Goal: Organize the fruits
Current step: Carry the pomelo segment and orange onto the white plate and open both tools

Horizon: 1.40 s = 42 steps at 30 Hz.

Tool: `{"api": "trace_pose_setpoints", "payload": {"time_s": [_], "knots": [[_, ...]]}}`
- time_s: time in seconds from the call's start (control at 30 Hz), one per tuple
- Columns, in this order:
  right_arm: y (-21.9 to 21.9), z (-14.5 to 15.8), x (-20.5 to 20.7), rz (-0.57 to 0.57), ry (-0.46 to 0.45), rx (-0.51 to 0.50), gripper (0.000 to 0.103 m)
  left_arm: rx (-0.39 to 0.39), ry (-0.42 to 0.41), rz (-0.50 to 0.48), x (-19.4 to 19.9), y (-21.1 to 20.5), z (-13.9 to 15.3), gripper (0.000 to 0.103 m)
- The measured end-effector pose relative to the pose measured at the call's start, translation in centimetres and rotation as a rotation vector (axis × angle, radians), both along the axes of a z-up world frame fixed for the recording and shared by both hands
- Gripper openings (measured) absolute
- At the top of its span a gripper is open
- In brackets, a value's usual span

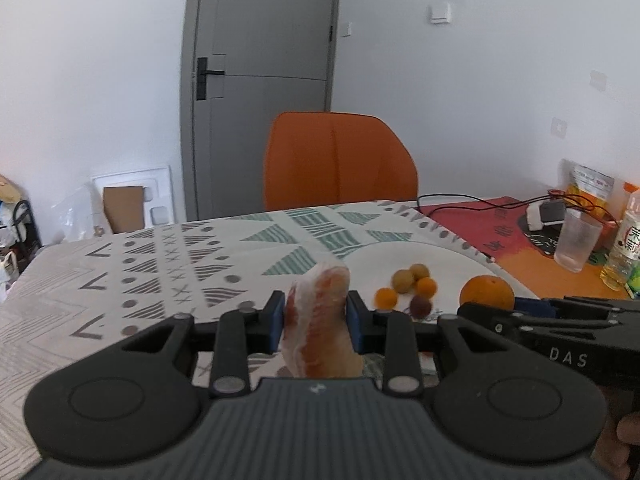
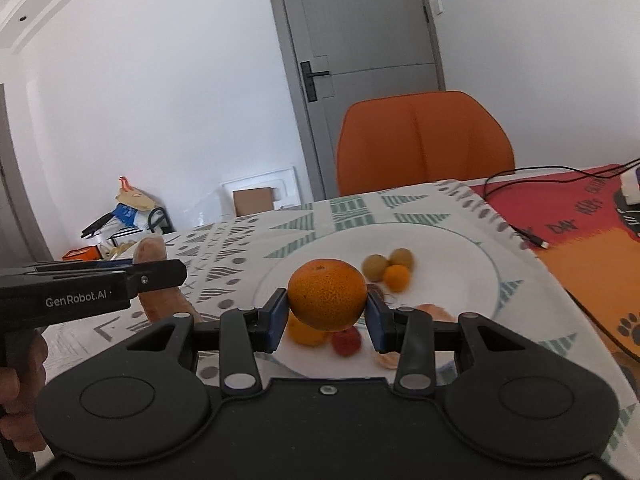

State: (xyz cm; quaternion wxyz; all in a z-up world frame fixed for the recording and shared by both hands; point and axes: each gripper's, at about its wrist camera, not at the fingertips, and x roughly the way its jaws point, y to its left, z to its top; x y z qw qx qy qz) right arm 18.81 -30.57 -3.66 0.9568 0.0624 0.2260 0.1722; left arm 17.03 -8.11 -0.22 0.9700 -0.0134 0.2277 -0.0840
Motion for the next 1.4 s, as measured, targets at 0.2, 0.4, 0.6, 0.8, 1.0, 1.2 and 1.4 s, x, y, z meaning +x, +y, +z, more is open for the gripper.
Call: {"api": "trace_pose_setpoints", "payload": {"time_s": [0.2, 0.4, 0.6, 0.8, 1.0, 1.2, 1.4], "knots": [[-1.9, -0.4, 0.5, -0.039, 0.001, 0.003, 0.039, 0.003, 0.005, -0.024, 1.0, -1.8, -0.3, 0.031], [-3.7, -0.9, 1.3, -0.073, 0.014, 0.014, 0.039, 0.003, 0.01, -0.038, 2.3, -2.9, -0.5, 0.031], [-4.5, -1.4, 1.8, -0.087, 0.03, 0.019, 0.039, 0.005, 0.009, -0.056, 3.7, -3.9, -0.5, 0.031], [-4.4, -1.5, 2.2, -0.077, 0.032, 0.019, 0.039, 0.014, 0.02, -0.065, 5.1, -4.6, -0.8, 0.031], [-4.0, -1.4, 3.2, -0.064, 0.032, 0.012, 0.039, 0.019, 0.026, -0.07, 6.2, -4.7, -1.1, 0.037], [-3.5, -1.3, 3.9, -0.054, 0.027, 0.003, 0.039, 0.023, 0.014, -0.06, 5.6, -4.1, -1.0, 0.051], [-3.0, -0.9, 3.5, -0.041, 0.011, -0.009, 0.049, 0.016, 0.019, -0.037, 4.5, -2.8, -0.8, 0.064]]}}
